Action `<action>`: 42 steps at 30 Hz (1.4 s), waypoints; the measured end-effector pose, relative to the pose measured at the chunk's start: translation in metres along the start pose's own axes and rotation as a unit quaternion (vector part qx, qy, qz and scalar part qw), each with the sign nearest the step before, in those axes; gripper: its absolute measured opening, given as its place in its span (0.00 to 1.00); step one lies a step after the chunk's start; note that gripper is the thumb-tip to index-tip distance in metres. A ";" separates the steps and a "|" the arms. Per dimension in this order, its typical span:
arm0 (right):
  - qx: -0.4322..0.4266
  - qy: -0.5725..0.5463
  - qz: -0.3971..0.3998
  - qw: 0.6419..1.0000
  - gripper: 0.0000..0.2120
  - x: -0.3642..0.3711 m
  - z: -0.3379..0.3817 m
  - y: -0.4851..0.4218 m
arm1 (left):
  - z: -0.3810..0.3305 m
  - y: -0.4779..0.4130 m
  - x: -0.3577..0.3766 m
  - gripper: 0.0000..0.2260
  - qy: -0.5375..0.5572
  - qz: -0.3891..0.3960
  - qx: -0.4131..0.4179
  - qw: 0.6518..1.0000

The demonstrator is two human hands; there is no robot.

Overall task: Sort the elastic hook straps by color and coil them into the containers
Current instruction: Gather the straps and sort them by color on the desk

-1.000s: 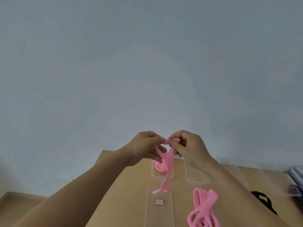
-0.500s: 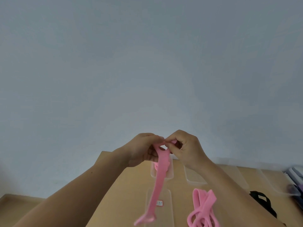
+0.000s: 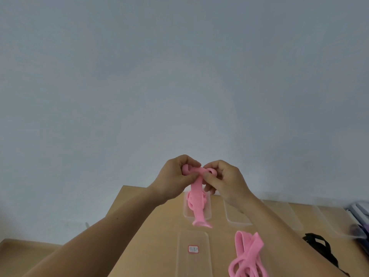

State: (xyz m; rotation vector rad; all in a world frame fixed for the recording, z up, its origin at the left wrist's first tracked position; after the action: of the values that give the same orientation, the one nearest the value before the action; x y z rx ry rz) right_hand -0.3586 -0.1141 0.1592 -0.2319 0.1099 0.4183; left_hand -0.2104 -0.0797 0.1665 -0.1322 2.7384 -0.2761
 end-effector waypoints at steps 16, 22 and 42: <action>-0.180 0.198 -0.012 0.963 0.12 -0.004 0.023 0.006 | 0.015 0.009 0.025 0.15 0.200 0.169 -0.172 0.950; -0.173 0.168 -0.002 0.971 0.13 0.001 0.019 0.003 | 0.020 0.008 0.015 0.10 0.232 0.097 -0.184 0.950; -0.034 -0.041 0.017 0.998 0.06 -0.005 0.011 0.002 | 0.015 0.009 0.021 0.12 0.227 0.148 -0.151 0.950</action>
State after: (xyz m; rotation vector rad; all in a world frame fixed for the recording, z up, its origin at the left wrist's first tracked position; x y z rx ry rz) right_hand -0.3633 -0.1115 0.1701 -0.2797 0.0191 0.4645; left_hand -0.2244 -0.0759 0.1438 0.2991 3.1834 0.2302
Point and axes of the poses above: each hand's wrist, its own y-axis away from the middle knuckle, its own x-axis out of the palm, z = x × y, the point moved 9 cm from there along -y, towards the middle knuckle, and after that the axes turned 4 degrees about -y, right-handed, at the moved point
